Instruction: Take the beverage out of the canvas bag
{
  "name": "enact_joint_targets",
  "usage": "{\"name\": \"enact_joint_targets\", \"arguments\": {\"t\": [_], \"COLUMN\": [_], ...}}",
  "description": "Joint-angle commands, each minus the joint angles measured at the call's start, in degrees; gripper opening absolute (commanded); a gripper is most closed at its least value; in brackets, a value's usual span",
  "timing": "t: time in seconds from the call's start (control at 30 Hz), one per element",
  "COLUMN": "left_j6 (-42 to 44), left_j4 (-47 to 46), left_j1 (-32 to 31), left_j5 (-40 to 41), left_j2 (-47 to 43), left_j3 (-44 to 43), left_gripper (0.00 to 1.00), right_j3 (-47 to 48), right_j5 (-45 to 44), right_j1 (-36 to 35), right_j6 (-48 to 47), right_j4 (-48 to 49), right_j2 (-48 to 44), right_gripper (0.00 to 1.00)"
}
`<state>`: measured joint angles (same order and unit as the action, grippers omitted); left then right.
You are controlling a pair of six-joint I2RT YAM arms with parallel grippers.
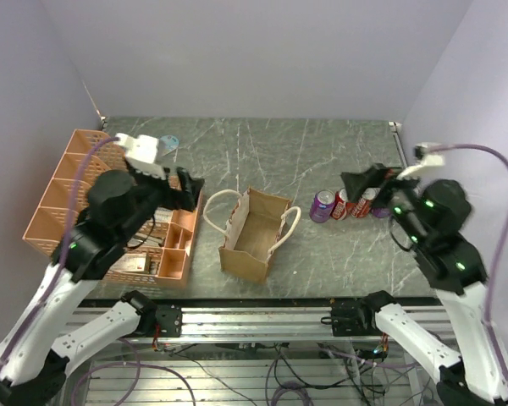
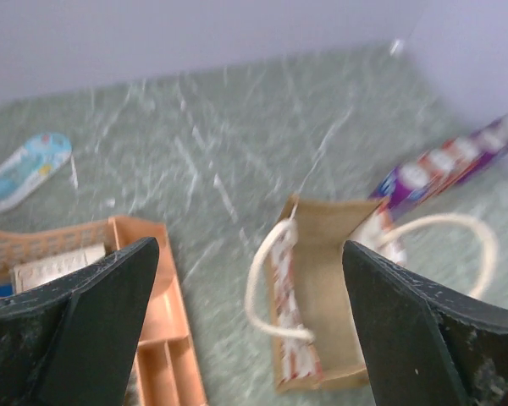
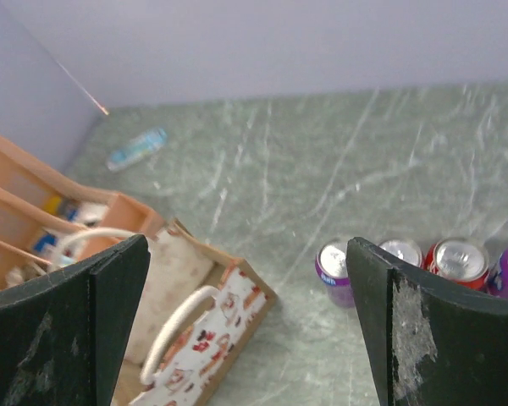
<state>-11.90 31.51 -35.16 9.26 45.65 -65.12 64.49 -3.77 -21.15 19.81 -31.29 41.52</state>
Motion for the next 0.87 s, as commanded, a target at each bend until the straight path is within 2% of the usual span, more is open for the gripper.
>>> {"name": "enact_joint_targets", "arguments": {"t": [0.0, 0.27, 0.5, 0.67, 0.83], "left_j6": [-7.04, -11.59, -12.67, -12.36, -13.50], "left_j4": [0.56, 2.32, -0.75, 2.17, 1.94], "left_j1": [-0.35, -0.35, -0.33, -0.35, -0.33], "left_j5": [-2.39, -0.31, -0.11, 2.29, 2.36], "left_j2": [-6.66, -14.27, -16.26, -16.00, -16.87], "left_j3": [-8.31, -11.23, -8.75, -10.89, -9.71], "left_gripper": [0.99, 0.99, 0.99, 0.99, 0.99], "right_j3": [10.95, 19.18, 19.64, 21.80, 19.25], "right_j5": [0.73, -3.20, -5.71, -9.28, -7.13], "right_j1": [-0.21, -0.21, -0.21, -0.21, -0.22], "right_j6": [-1.08, -1.72, -3.35, -3.68, -5.01], "right_j4": [-10.90, -15.45, -16.24, -17.06, -15.94], "right_j2": [-5.54, -11.89, -13.65, -13.45, -15.63], "right_gripper": [1.00, 1.00, 1.00, 1.00, 1.00]}}
